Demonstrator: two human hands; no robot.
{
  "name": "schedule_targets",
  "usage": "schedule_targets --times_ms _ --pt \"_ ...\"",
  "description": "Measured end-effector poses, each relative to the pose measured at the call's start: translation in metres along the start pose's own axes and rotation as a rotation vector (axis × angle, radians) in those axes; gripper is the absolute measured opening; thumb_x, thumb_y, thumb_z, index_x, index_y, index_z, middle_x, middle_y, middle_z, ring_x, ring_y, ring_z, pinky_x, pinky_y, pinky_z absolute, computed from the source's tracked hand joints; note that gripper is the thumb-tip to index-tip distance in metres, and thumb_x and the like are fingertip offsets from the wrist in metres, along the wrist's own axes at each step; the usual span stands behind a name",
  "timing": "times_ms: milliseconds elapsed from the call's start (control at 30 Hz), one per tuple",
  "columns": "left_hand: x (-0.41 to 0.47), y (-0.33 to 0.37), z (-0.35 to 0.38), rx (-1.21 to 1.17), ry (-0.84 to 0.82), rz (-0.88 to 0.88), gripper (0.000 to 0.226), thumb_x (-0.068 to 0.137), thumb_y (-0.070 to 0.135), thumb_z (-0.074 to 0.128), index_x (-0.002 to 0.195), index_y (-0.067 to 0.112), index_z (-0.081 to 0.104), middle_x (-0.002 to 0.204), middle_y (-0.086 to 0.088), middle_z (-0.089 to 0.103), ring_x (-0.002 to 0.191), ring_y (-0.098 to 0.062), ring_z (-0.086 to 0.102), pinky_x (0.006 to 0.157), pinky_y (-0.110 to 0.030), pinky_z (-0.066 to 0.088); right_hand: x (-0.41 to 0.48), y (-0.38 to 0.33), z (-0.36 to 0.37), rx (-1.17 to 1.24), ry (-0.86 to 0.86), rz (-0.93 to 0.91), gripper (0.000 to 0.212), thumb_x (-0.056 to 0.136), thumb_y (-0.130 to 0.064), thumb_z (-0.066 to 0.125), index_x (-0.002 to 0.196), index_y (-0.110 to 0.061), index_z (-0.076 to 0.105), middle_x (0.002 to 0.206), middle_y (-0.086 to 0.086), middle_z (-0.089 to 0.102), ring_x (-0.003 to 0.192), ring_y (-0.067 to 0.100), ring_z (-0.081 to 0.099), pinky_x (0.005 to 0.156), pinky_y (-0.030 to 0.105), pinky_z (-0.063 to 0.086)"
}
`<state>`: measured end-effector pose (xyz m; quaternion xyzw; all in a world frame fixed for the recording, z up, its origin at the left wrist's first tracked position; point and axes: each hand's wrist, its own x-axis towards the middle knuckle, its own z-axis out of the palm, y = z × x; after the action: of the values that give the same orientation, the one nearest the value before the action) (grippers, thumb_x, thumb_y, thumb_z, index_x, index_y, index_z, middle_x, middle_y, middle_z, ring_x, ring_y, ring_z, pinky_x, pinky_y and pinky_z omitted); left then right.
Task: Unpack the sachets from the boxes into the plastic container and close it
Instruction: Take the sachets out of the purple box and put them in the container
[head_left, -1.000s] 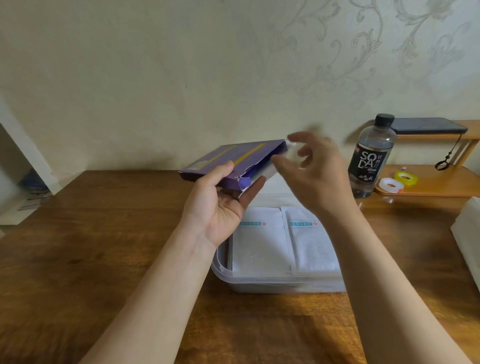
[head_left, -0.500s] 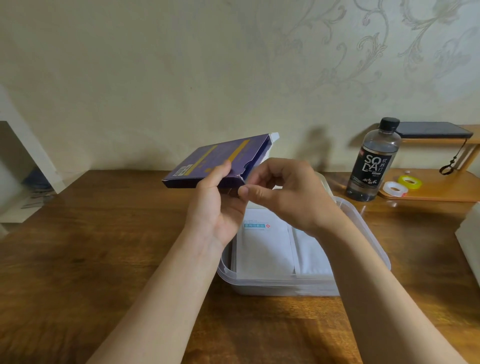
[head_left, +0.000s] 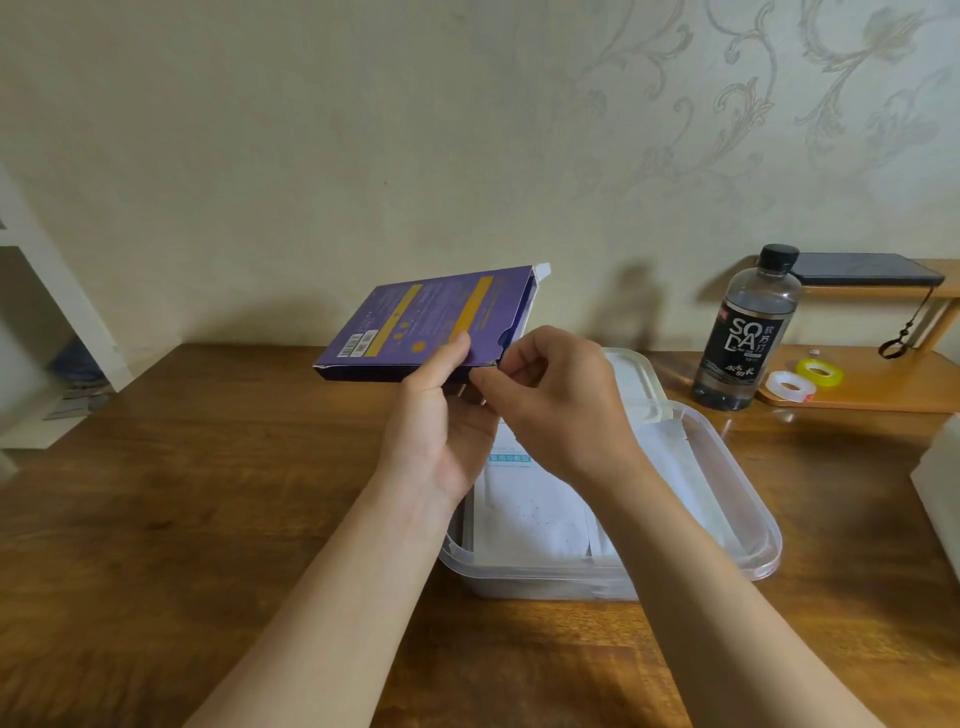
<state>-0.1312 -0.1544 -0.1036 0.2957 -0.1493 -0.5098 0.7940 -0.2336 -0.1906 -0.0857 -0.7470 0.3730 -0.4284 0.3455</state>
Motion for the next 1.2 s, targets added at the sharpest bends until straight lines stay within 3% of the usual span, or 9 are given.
schedule_targets --times_ms 100,167,300,500,600,733,867,1100,1200 --pt "0.0 0.002 -0.002 -0.013 -0.027 -0.022 0.023 0.085 0.015 0.065 0.102 0.003 0.075 0.098 -0.015 0.072 0.092 -0.026 0.07 0.089 -0.035 0.057 0.001 -0.007 -0.007 0.173 -0.107 0.158 0.018 0.081 -0.022 0.078 0.07 -0.014 0.066 0.059 -0.005 0.063 0.053 0.01 0.057 0.05 0.032 0.051" --pt "-0.001 0.001 -0.003 -0.019 -0.036 -0.023 0.018 0.092 0.011 0.06 0.087 0.006 0.076 0.089 -0.014 0.073 0.088 -0.026 0.069 0.089 -0.036 0.056 0.003 -0.01 -0.015 0.324 -0.13 0.262 0.018 0.085 -0.024 0.073 0.075 -0.009 0.07 0.058 -0.006 0.061 0.055 0.013 0.055 0.048 0.029 0.047" --pt "-0.004 -0.002 0.001 -0.003 -0.054 -0.026 0.034 0.094 0.005 0.058 0.127 0.001 0.065 0.124 -0.022 0.069 0.108 -0.033 0.067 0.105 -0.045 0.051 0.01 -0.008 -0.028 0.441 -0.084 0.365 0.021 0.094 -0.02 0.065 0.081 -0.006 0.072 0.054 -0.005 0.056 0.054 0.017 0.049 0.046 0.029 0.042" --pt "-0.009 -0.01 0.004 0.073 -0.101 0.024 0.058 0.078 0.006 0.071 0.135 0.004 0.059 0.129 -0.021 0.067 0.107 -0.029 0.067 0.104 -0.043 0.049 0.012 -0.005 -0.028 0.503 -0.011 0.428 0.025 0.088 -0.004 0.065 0.064 -0.006 0.059 0.047 -0.003 0.041 0.04 0.014 0.032 0.042 0.024 0.029" --pt "-0.011 -0.015 0.007 0.132 -0.142 0.075 0.039 0.08 0.003 0.076 0.117 0.004 0.064 0.108 -0.016 0.071 0.1 -0.026 0.067 0.096 -0.037 0.052 0.013 -0.006 -0.029 0.604 -0.046 0.444 0.027 0.087 -0.002 0.065 0.064 -0.009 0.054 0.042 -0.008 0.034 0.038 0.011 0.026 0.041 0.023 0.023" --pt "-0.017 -0.016 0.014 0.165 -0.152 0.114 0.037 0.077 0.004 0.072 0.114 0.011 0.067 0.11 -0.011 0.074 0.099 -0.021 0.071 0.089 -0.03 0.06 0.013 -0.006 -0.033 0.652 -0.099 0.45 0.027 0.09 -0.006 0.068 0.068 -0.009 0.052 0.039 -0.01 0.038 0.035 0.007 0.026 0.038 0.021 0.023" --pt "-0.013 -0.012 0.016 0.177 -0.043 0.07 0.025 0.087 -0.011 0.065 0.105 0.005 0.07 0.101 -0.014 0.075 0.088 -0.021 0.074 0.078 -0.029 0.063 0.012 -0.004 -0.029 0.655 -0.118 0.464 0.033 0.089 -0.009 0.071 0.065 -0.012 0.049 0.04 -0.008 0.039 0.036 0.007 0.026 0.039 0.021 0.022" --pt "-0.006 0.002 0.013 0.206 0.141 0.037 0.028 0.084 -0.011 0.067 0.111 0.0 0.07 0.096 -0.011 0.075 0.08 -0.02 0.071 0.068 -0.028 0.063 0.013 -0.006 -0.026 0.651 -0.112 0.471 0.037 0.092 -0.014 0.07 0.063 -0.014 0.048 0.045 -0.008 0.034 0.041 0.011 0.027 0.044 0.023 0.021" --pt "-0.007 0.005 0.015 0.219 0.175 0.031 0.018 0.085 -0.013 0.066 0.094 0.003 0.069 0.081 -0.01 0.074 0.062 -0.017 0.071 0.052 -0.025 0.058 0.013 -0.006 -0.027 0.614 -0.1 0.481 0.039 0.09 -0.011 0.07 0.057 -0.016 0.049 0.049 -0.005 0.035 0.044 0.013 0.029 0.045 0.024 0.021"
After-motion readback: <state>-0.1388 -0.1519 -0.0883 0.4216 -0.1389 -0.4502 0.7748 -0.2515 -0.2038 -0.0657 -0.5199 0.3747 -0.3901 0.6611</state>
